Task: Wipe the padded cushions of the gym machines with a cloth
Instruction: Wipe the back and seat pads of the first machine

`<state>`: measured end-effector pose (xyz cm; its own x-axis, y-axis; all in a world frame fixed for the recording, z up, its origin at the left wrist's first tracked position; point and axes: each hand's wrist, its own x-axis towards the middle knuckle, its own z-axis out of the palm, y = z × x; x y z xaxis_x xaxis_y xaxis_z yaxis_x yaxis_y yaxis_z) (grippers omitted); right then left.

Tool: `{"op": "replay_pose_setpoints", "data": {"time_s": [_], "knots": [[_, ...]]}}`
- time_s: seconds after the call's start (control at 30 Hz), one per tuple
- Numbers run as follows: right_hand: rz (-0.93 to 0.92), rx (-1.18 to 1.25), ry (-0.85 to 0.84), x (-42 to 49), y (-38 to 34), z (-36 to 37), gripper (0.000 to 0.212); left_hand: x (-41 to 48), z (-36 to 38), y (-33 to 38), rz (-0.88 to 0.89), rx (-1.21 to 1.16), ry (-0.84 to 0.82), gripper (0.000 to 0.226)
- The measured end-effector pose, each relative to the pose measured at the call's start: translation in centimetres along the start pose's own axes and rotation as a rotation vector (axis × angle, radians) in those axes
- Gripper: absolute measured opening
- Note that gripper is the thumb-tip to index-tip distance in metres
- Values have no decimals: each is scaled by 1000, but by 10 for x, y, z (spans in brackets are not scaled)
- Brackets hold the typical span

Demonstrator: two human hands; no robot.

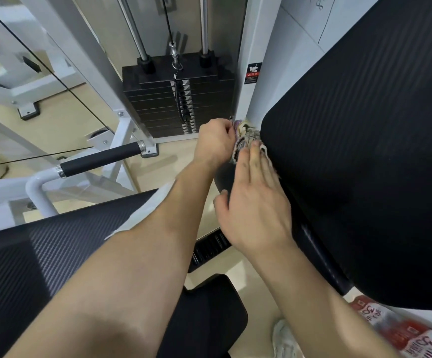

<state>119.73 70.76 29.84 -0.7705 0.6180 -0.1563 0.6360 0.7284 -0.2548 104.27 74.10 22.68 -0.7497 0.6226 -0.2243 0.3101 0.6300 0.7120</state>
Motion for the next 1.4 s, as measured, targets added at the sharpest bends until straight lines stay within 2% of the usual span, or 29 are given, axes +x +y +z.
{"op": "replay_pose_setpoints", "data": {"time_s": [0.07,0.17,0.3,0.33,0.4,0.43,0.5,0.6,0.7,0.8,0.87,1.03,1.13,1.17,1.27,1.33,1.4], "knots": [[-1,-77,30,18,-5,4,83,-3,3,-9,-73,-32,-12,48],[-15,-154,1,46,-8,10,75,-8,5,-20,-203,-144,-99,33],[-56,-145,21,57,-8,12,69,-10,-3,-17,-109,-315,41,9],[-54,-83,57,51,-6,11,68,-11,-3,-15,-115,-471,43,11],[-51,93,206,32,-3,11,62,-18,0,-5,-177,-816,-142,28],[-65,170,293,19,-2,14,56,-20,5,-4,-176,-888,-235,36],[-94,248,387,-6,1,23,46,-23,11,-7,-135,-781,-306,32],[-7,295,330,-23,8,39,40,-15,19,-36,-196,-550,-288,32],[49,321,302,-21,14,46,37,-18,27,-66,-305,-480,-313,33],[47,317,292,-17,18,51,31,-28,36,-75,-453,-578,-299,33],[35,332,293,-20,20,53,27,-34,36,-70,-460,-658,-249,35],[48,365,255,-46,23,69,22,-44,29,-48,-247,-751,-68,42],[79,376,220,-61,23,81,23,-64,34,-41,-146,-785,49,20],[91,381,206,-66,22,85,23,-73,39,-41,-129,-752,122,14],[125,377,172,-78,25,90,25,-95,54,-39,-177,-633,303,21],[143,364,154,-85,30,90,23,-111,62,-38,-235,-636,283,27],[168,353,136,-92,36,91,21,-134,70,-36,-280,-701,173,22]]}}
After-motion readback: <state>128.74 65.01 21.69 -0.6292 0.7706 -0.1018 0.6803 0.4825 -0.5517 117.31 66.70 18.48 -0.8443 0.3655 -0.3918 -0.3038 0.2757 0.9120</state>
